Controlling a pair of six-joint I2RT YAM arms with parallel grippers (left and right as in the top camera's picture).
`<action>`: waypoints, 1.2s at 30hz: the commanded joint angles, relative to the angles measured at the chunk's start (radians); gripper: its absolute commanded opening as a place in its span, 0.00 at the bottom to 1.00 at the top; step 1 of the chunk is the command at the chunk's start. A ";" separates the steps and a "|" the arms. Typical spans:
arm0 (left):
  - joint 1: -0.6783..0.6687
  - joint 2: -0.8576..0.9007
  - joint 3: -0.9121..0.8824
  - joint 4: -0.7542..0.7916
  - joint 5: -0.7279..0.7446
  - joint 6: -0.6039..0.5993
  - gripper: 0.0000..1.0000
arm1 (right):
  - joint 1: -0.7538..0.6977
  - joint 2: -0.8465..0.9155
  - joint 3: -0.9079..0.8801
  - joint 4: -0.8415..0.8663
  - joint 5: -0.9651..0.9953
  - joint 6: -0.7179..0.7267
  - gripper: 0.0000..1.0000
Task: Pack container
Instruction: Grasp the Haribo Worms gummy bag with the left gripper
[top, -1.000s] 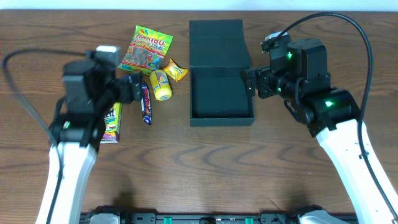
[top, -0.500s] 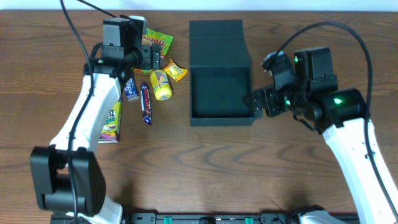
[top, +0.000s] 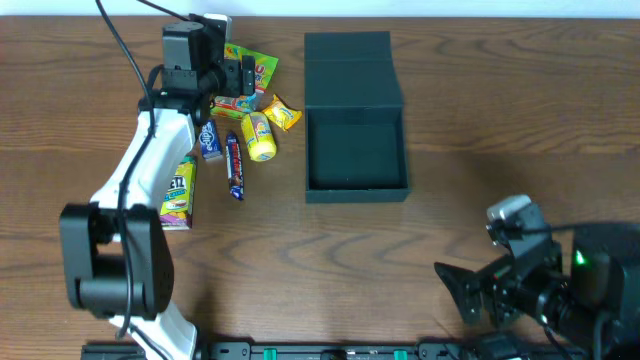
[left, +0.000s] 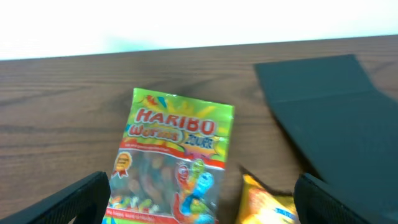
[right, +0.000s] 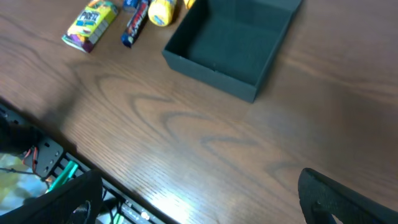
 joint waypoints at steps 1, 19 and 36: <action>0.007 0.091 0.023 0.026 -0.032 0.017 0.95 | -0.008 -0.034 0.006 0.000 -0.003 -0.008 0.99; 0.005 0.284 0.028 0.045 -0.050 0.050 0.94 | -0.008 -0.038 0.006 -0.013 0.013 0.020 0.99; 0.005 0.333 0.028 0.034 -0.050 0.055 0.47 | -0.008 -0.038 0.006 -0.015 0.013 0.020 0.99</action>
